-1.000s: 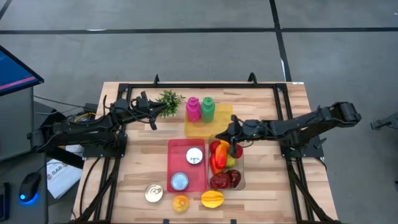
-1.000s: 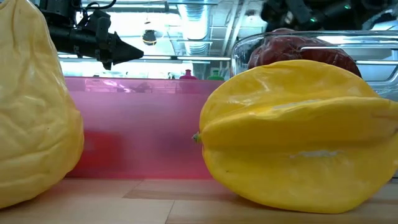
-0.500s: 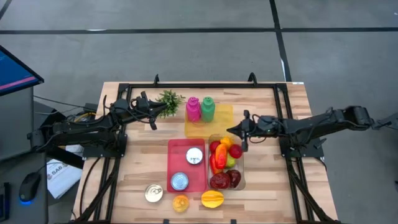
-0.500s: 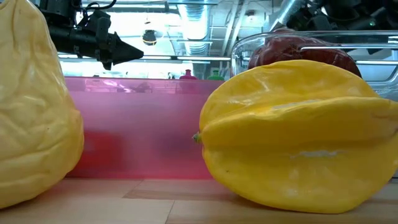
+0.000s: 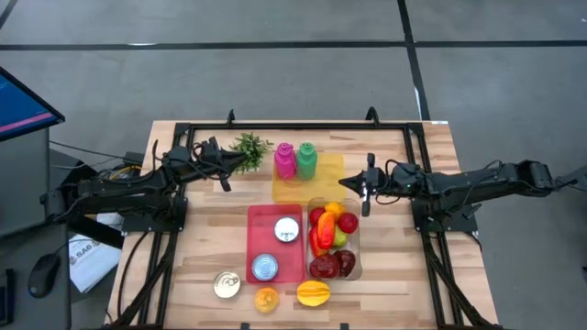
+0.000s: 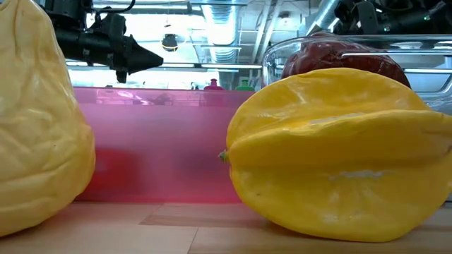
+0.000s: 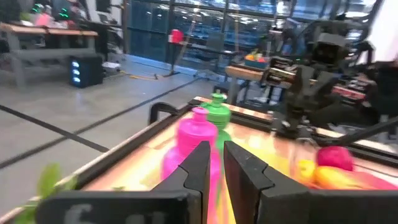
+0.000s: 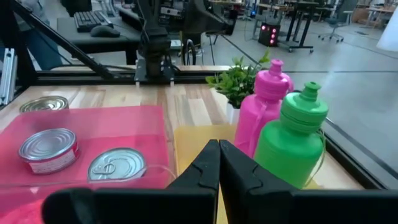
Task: Pick & Place Food Item
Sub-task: Put the blue and pink tuna can into the red bin
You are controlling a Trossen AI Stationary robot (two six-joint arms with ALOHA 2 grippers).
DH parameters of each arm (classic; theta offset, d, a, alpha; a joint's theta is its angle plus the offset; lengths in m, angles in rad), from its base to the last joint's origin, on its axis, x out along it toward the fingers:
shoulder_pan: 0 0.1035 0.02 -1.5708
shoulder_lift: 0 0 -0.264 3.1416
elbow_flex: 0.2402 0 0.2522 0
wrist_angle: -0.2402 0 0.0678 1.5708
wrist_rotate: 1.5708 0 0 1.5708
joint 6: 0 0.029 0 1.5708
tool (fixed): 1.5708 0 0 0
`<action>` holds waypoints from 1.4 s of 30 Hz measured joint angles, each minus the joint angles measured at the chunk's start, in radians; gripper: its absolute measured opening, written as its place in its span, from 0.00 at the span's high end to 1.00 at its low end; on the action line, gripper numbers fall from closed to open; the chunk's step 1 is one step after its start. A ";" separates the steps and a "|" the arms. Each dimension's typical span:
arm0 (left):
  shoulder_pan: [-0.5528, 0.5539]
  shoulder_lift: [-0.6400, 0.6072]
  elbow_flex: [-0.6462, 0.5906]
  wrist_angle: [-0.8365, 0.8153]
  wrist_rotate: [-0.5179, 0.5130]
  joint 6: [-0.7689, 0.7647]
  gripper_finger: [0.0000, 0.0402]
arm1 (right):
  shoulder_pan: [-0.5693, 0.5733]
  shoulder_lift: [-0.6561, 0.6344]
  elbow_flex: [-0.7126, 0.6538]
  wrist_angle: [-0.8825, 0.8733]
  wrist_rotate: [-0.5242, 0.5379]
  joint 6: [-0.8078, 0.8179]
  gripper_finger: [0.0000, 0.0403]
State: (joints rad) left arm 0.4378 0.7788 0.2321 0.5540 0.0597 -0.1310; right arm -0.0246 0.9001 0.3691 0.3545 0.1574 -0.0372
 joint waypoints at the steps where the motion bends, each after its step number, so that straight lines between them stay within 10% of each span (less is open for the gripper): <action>1: -0.015 0.000 0.000 0.000 0.000 -0.010 0.91 | 0.000 0.000 0.000 0.002 0.000 0.000 1.00; 10: -0.273 0.000 0.000 -0.019 -0.048 -0.036 0.99 | 0.006 0.001 0.000 -0.001 0.000 0.003 1.00; 26: -0.830 0.000 0.029 -0.259 -0.667 -0.242 1.00 | 0.006 0.003 0.000 -0.014 0.000 0.003 1.00; 42: -0.984 0.135 0.245 -0.697 -0.677 -0.603 1.00 | 0.006 0.004 0.000 -0.025 0.000 0.003 1.00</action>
State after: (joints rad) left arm -0.5461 0.9137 0.4767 -0.1427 -0.6172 -0.7344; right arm -0.0181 0.9039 0.3691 0.3296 0.1574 -0.0341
